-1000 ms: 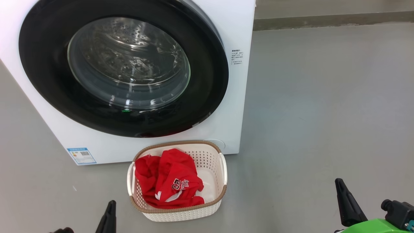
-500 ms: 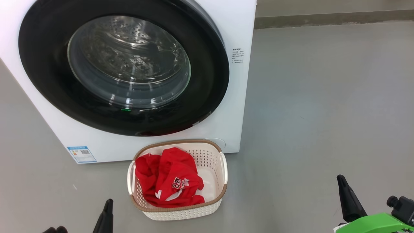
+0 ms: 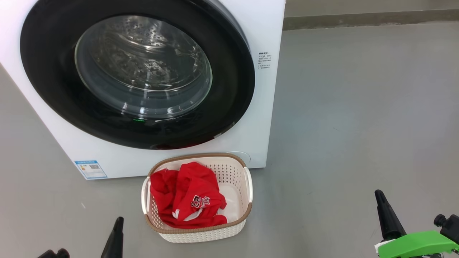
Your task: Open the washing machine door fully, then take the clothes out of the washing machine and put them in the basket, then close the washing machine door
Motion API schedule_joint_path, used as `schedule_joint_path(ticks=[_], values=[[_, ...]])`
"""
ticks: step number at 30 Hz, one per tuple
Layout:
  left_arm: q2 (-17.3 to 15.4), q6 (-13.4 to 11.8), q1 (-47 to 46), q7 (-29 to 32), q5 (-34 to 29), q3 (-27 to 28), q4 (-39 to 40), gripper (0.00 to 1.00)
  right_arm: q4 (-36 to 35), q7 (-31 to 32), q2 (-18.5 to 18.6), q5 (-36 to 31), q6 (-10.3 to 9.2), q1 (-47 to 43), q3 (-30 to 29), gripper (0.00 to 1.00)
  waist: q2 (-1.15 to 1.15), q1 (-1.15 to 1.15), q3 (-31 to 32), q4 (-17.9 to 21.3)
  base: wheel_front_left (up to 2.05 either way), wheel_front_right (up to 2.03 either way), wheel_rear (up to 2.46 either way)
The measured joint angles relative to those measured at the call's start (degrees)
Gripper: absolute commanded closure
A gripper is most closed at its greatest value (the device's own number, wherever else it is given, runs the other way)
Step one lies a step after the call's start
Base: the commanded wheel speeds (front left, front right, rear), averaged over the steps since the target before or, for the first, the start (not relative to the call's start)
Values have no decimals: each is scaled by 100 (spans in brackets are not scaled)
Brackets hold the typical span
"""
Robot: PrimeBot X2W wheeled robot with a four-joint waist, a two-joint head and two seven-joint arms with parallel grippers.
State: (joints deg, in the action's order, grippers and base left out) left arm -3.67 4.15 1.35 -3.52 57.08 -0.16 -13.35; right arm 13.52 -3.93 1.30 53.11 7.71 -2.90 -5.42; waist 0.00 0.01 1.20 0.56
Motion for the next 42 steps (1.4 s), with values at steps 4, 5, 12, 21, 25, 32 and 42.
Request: schedule_joint_path(ticks=[4,5,12,21,25,32,42], values=[[5,46,-56,71,233,31,-3,100,16,53,2,242,-1,42,-12,100,0,0,-9,-4,0,0,0],[8,46,-56,101,276,38,-8,100,20,80,4,321,-1,72,-18,100,0,0,-11,-5,0,0,0],[32,52,-109,201,672,97,-38,100,32,204,20,760,-15,147,-41,100,0,0,-27,-11,0,0,0],[57,102,-176,352,1215,165,-58,100,63,349,26,1343,-16,207,-70,100,0,0,-48,-19,0,0,0],[66,115,-192,403,1421,192,-69,100,81,403,33,1589,-16,243,-86,100,0,0,-57,-23,0,0,0],[77,152,-304,542,1897,259,-97,100,111,554,53,2118,-16,344,-107,100,0,0,-76,-31,0,0,0],[92,194,-334,704,2442,332,-140,100,140,708,62,2749,-18,456,-134,100,0,0,-99,-40,0,0,0]])
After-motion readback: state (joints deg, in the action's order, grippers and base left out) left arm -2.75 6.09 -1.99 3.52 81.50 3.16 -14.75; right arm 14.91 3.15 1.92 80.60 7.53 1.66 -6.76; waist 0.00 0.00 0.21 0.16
